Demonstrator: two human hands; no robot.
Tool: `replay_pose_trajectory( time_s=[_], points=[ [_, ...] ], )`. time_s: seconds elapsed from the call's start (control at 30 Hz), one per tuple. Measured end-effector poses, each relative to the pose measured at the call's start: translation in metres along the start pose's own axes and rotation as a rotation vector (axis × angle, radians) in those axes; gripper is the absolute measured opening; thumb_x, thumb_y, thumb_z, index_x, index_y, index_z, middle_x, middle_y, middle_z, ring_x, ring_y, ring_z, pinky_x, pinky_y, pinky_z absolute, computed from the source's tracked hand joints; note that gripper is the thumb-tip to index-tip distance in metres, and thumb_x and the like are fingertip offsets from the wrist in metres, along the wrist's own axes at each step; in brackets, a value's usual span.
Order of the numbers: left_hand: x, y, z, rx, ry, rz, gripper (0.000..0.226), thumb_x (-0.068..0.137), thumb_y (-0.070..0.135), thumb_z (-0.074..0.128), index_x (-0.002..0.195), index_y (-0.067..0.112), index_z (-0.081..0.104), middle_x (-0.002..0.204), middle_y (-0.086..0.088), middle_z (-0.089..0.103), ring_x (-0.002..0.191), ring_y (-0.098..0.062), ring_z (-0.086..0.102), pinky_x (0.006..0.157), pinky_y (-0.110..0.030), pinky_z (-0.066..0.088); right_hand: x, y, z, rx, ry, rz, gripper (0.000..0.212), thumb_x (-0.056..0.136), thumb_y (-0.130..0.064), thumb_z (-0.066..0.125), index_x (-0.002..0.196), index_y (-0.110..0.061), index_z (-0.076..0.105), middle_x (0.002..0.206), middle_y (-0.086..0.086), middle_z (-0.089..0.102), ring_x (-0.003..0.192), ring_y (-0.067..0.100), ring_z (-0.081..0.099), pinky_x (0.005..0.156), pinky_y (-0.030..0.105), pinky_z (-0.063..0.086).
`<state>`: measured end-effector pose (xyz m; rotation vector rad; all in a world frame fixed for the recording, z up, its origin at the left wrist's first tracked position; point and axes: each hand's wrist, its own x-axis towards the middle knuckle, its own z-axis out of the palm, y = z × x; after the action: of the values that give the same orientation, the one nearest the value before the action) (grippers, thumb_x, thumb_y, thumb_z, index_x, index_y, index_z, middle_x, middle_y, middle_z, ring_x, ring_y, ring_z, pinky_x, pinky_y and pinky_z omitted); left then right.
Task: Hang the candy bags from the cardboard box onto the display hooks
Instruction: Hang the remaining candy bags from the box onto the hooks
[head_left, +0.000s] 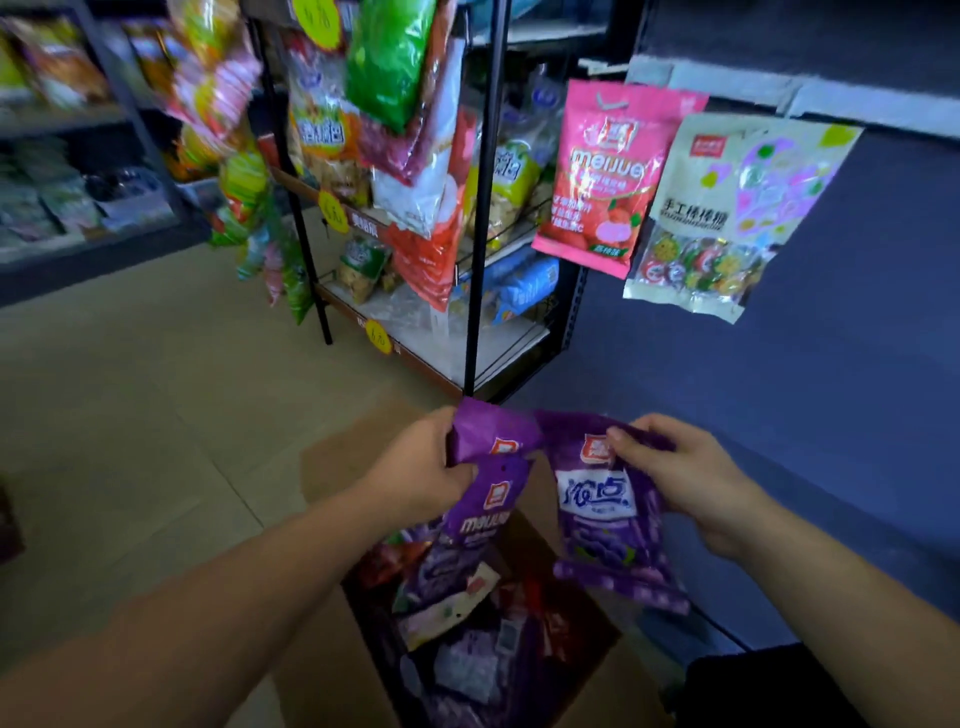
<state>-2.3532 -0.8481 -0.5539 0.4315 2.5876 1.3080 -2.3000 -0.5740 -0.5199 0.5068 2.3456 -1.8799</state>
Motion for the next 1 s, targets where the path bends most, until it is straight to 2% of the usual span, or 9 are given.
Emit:
replay_pose_trajectory(
  time_s=[0.1, 0.23, 0.33, 0.43, 0.53, 0.63, 0.77, 0.87, 1.0],
  points=[
    [-0.014, 0.020, -0.017, 0.000, 0.101, -0.017, 0.022, 0.087, 0.013, 0.070, 0.106, 0.024, 0.066, 0.097, 0.008, 0.077, 0.088, -0.005, 0.073, 0.079, -0.033, 0.062, -0.008, -0.010, 0.009, 0.042, 0.014, -0.017, 0.023, 0.099, -0.030, 0.067, 0.092, -0.008, 0.073, 0.084, 0.006, 0.078, 0.064, 0.011, 0.073, 0.051, 0.019, 0.051],
    [-0.021, 0.034, -0.018, -0.061, 0.161, -0.065, 0.006, 0.097, 0.020, 0.065, 0.093, 0.017, 0.069, 0.081, 0.001, 0.077, 0.069, -0.004, 0.073, 0.051, -0.020, 0.053, -0.008, -0.024, 0.015, 0.105, 0.009, -0.004, 0.029, 0.099, -0.040, 0.064, 0.100, -0.014, 0.078, 0.090, 0.006, 0.082, 0.076, 0.021, 0.078, 0.068, 0.034, 0.058],
    [-0.013, 0.046, -0.017, -0.116, 0.229, -0.091, 0.018, 0.097, 0.028, 0.066, 0.090, 0.012, 0.069, 0.079, -0.008, 0.077, 0.068, -0.023, 0.074, 0.061, -0.040, 0.060, -0.006, -0.035, 0.009, 0.171, 0.025, -0.016, 0.028, 0.099, -0.037, 0.065, 0.097, -0.013, 0.079, 0.090, 0.007, 0.082, 0.074, 0.019, 0.078, 0.065, 0.031, 0.057],
    [-0.003, 0.048, -0.015, -0.225, 0.308, -0.124, 0.020, 0.095, 0.024, 0.070, 0.085, 0.007, 0.071, 0.075, -0.012, 0.077, 0.062, -0.023, 0.072, 0.057, -0.036, 0.058, -0.002, -0.043, 0.005, 0.255, 0.059, 0.004, 0.027, 0.099, -0.029, 0.066, 0.093, -0.008, 0.081, 0.094, 0.014, 0.081, 0.084, 0.029, 0.079, 0.081, 0.042, 0.061],
    [0.004, 0.052, -0.016, -0.279, 0.328, -0.130, 0.018, 0.090, 0.023, 0.075, 0.085, 0.006, 0.071, 0.071, -0.009, 0.075, 0.059, -0.019, 0.070, 0.055, -0.038, 0.058, 0.004, -0.049, 0.004, 0.323, 0.088, 0.018, 0.026, 0.099, -0.024, 0.065, 0.103, -0.002, 0.079, 0.100, 0.021, 0.080, 0.094, 0.039, 0.077, 0.095, 0.055, 0.058],
    [0.009, 0.057, -0.020, -0.354, 0.362, -0.128, 0.025, 0.092, 0.019, 0.072, 0.084, -0.003, 0.068, 0.065, -0.012, 0.072, 0.054, -0.020, 0.064, 0.048, -0.036, 0.052, 0.004, -0.053, 0.005, 0.349, 0.130, -0.003, 0.028, 0.101, -0.026, 0.064, 0.106, -0.001, 0.076, 0.098, 0.019, 0.080, 0.091, 0.037, 0.078, 0.088, 0.051, 0.061],
    [0.007, 0.068, -0.022, -0.428, 0.400, -0.093, 0.019, 0.096, 0.017, 0.067, 0.090, -0.001, 0.070, 0.079, -0.019, 0.076, 0.075, -0.042, 0.073, 0.063, -0.052, 0.059, 0.004, -0.058, 0.000, 0.348, 0.175, -0.067, 0.023, 0.101, -0.024, 0.064, 0.105, -0.004, 0.075, 0.095, 0.016, 0.081, 0.085, 0.032, 0.079, 0.068, 0.037, 0.063],
    [0.001, 0.078, -0.022, -0.479, 0.393, -0.078, 0.014, 0.096, 0.015, 0.067, 0.088, 0.005, 0.072, 0.076, -0.013, 0.078, 0.069, -0.029, 0.075, 0.063, -0.040, 0.060, -0.001, -0.066, -0.007, 0.335, 0.193, -0.095, 0.023, 0.100, -0.024, 0.065, 0.104, -0.004, 0.076, 0.095, 0.017, 0.081, 0.086, 0.033, 0.079, 0.072, 0.039, 0.064],
    [-0.010, 0.101, -0.015, -0.467, 0.346, -0.008, 0.013, 0.093, 0.017, 0.070, 0.085, 0.008, 0.075, 0.077, -0.011, 0.078, 0.067, -0.016, 0.070, 0.064, -0.033, 0.058, -0.016, -0.078, -0.026, 0.341, 0.235, -0.120, 0.017, 0.093, -0.019, 0.075, 0.092, -0.002, 0.079, 0.093, 0.025, 0.078, 0.088, 0.044, 0.077, 0.083, 0.060, 0.062]
  ],
)
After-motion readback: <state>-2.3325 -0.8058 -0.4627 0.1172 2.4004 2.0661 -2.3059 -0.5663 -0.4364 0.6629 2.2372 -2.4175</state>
